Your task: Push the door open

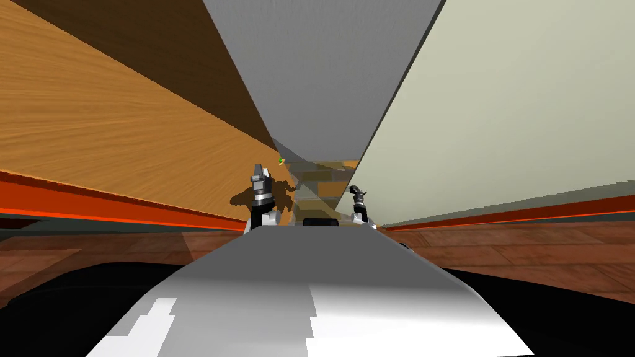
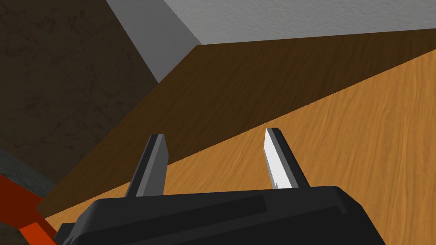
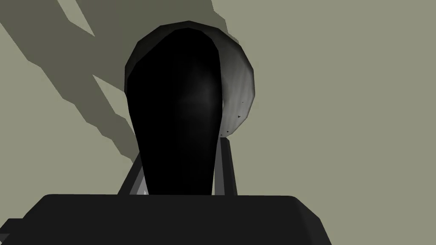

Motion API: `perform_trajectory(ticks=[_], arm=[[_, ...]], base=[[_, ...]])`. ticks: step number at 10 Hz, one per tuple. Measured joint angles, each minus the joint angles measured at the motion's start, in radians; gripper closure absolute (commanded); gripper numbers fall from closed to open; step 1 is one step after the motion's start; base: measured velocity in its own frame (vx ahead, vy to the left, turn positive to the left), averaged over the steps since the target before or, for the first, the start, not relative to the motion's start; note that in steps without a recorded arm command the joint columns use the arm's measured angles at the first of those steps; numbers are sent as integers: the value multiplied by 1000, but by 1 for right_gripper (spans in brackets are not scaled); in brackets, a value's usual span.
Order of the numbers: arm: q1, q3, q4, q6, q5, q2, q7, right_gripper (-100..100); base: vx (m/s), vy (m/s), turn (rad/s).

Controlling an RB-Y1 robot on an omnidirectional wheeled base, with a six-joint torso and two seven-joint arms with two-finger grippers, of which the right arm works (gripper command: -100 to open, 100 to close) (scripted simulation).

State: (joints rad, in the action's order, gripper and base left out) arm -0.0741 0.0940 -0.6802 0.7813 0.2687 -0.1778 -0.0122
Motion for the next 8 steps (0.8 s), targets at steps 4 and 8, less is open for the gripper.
perform_trajectory(ticks=[4, 8], arm=[[-10, 30, 21, 5, 14, -2, -10, 100], [-28, 65, 77, 35, 30, -12, -14, 100]], base=[[112, 36, -40], [163, 47, -52]])
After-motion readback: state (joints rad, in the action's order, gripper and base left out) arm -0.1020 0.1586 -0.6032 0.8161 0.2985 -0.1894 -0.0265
